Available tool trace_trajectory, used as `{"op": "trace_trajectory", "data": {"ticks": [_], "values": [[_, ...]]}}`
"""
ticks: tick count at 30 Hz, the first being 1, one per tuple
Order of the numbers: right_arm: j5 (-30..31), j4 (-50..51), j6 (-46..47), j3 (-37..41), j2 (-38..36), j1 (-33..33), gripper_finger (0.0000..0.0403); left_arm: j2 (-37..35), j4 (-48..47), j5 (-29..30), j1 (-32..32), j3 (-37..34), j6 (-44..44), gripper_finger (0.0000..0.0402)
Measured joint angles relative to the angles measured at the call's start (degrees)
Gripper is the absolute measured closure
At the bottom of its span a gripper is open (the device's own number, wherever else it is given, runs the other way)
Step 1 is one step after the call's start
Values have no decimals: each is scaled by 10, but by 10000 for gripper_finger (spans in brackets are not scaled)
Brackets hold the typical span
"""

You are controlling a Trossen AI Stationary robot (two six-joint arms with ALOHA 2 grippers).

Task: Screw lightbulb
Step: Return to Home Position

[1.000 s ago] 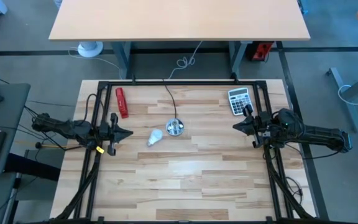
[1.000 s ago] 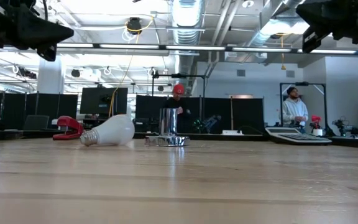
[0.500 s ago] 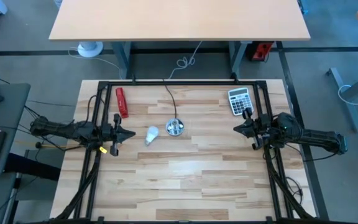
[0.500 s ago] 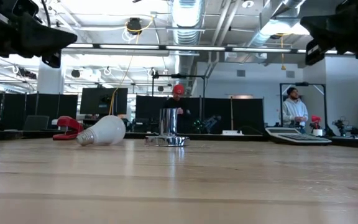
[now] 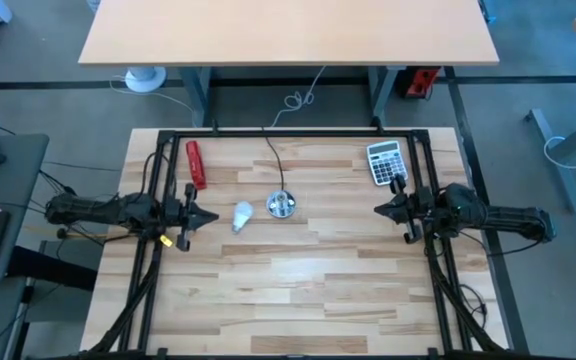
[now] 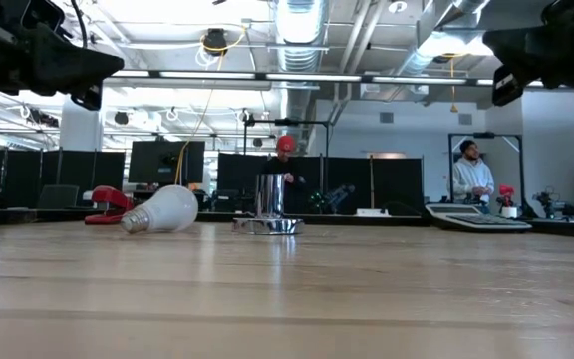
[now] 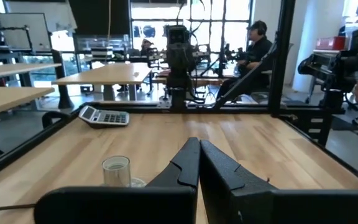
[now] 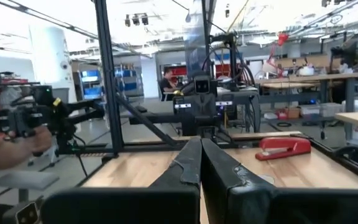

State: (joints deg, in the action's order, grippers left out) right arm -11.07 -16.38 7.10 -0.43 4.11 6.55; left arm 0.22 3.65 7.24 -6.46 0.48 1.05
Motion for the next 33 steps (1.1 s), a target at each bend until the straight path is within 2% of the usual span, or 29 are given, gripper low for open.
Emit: {"op": "trace_trajectory", "data": {"ticks": [9,14,19,26,33], "values": [[10,14,6,0,2,-4,393,2,-13,-89,57,-1,-15,401],[66,76,37,1,21,-4,392,2,-15,-110,51,-1,-1,401],[64,62,77,1,46,-8,392,1,-13,-117,40,-1,4,401],[52,8,5,1,56,-35,392,1,0,-120,36,-1,0,401],[51,9,1,1,56,-30,392,2,-13,-109,36,-1,-38,401]]}}
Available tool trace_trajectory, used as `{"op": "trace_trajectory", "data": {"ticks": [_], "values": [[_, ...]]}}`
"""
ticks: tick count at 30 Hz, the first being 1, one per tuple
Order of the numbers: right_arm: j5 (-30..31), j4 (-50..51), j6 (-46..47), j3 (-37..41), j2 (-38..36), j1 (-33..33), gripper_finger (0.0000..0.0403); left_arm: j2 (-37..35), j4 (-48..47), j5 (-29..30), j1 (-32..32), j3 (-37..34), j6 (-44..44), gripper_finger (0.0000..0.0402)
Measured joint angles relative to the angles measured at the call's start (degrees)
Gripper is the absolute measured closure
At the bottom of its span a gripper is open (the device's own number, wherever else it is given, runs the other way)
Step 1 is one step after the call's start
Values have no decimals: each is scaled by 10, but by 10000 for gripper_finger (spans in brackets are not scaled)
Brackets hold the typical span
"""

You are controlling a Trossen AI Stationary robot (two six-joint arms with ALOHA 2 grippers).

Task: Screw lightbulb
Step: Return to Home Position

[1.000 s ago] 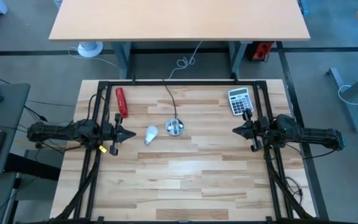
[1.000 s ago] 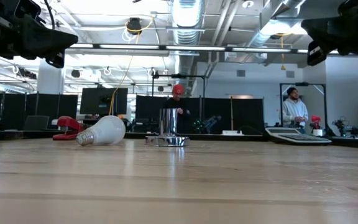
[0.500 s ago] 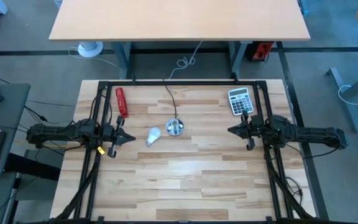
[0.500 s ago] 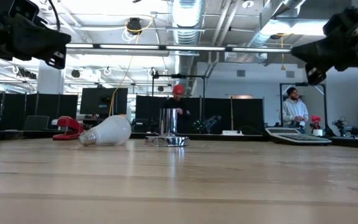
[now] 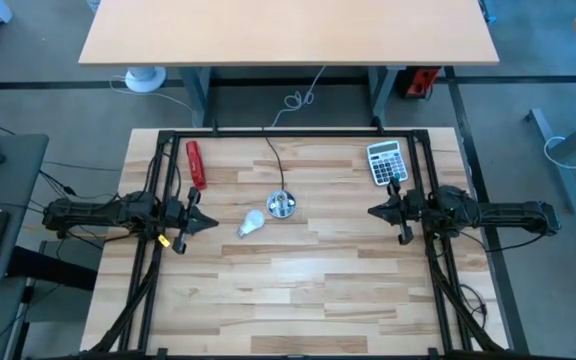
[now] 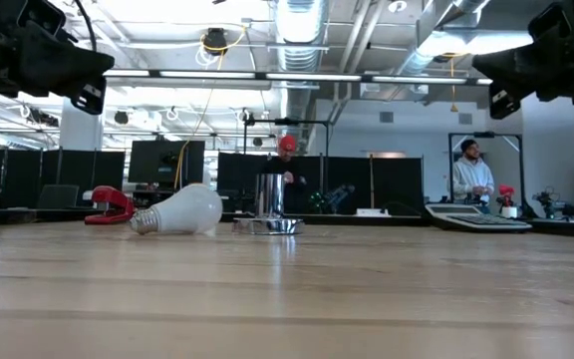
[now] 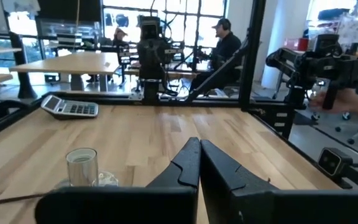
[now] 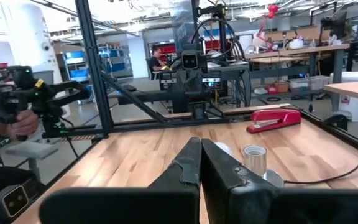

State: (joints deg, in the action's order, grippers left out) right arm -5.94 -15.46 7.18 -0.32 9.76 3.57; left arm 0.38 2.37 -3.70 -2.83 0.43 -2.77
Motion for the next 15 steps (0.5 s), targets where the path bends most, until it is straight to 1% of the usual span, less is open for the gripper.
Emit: {"op": "trace_trajectory", "data": {"ticks": [15], "values": [[0,4,-1,0,0,0,392,0,0,3,0,0,0,401]]}}
